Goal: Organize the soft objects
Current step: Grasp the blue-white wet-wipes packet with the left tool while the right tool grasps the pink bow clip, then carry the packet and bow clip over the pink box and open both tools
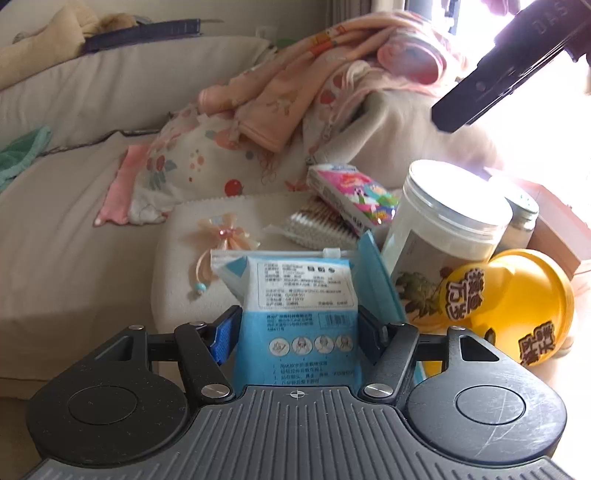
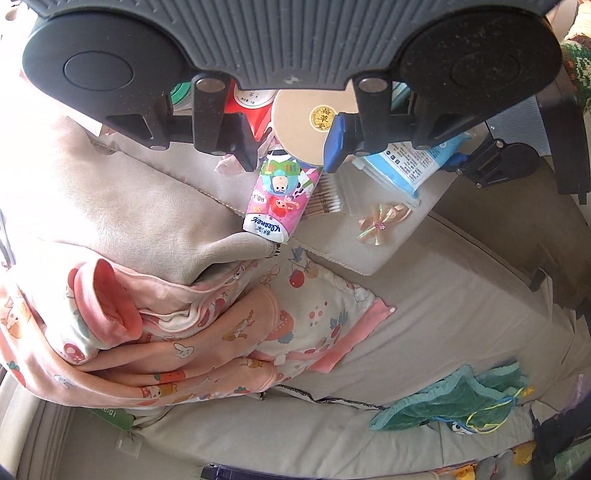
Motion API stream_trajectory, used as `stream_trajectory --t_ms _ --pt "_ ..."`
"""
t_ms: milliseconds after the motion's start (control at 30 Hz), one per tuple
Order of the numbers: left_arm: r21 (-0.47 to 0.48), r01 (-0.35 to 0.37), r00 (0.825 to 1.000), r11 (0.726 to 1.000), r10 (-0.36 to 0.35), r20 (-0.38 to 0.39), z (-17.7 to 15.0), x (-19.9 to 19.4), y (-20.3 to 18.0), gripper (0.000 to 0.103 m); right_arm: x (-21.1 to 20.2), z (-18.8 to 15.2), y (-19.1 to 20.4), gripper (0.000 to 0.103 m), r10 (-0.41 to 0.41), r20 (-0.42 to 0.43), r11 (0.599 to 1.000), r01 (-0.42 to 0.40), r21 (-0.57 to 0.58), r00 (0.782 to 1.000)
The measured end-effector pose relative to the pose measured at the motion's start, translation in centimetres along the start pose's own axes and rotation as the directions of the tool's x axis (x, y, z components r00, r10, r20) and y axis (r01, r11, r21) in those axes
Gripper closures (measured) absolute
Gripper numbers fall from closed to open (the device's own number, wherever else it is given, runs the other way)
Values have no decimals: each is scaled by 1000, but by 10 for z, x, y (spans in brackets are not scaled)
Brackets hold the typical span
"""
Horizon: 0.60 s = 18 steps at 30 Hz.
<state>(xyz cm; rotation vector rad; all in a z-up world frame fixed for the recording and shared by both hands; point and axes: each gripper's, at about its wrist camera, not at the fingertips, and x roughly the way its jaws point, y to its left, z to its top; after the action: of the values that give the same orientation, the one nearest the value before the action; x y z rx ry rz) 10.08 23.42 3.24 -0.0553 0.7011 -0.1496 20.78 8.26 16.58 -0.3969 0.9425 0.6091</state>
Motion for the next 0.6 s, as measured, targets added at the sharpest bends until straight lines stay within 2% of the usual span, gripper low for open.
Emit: stream_trajectory --t_ms 33,100,200,300,367,467,600 --pt "5 11 1000 1000 -11 23 1 -4 1 43 3 4 4 56 8 -2 1000 -8 1 1000" --pt "15 17 998 1000 -18 58 0 -13 2 44 11 15 13 54 35 -11 999 -35 12 999" --pt "-16 21 997 1000 -19 72 -6 -27 8 46 35 34 33 51 73 -42 997 -71 40 996" --pt "-49 13 997 999 -9 83 -15 -39 17 46 76 56 58 48 98 -119 994 -92 57 988" --pt "-79 19 997 997 -13 82 -22 -43 25 46 102 66 70 49 104 -155 993 -94 73 982" --pt "-116 32 997 993 -23 79 -30 -45 36 46 142 76 82 61 83 -210 992 -60 109 974" --pt "-159 44 995 986 -30 92 -35 -46 48 46 175 77 89 65 70 -262 991 -36 132 963"
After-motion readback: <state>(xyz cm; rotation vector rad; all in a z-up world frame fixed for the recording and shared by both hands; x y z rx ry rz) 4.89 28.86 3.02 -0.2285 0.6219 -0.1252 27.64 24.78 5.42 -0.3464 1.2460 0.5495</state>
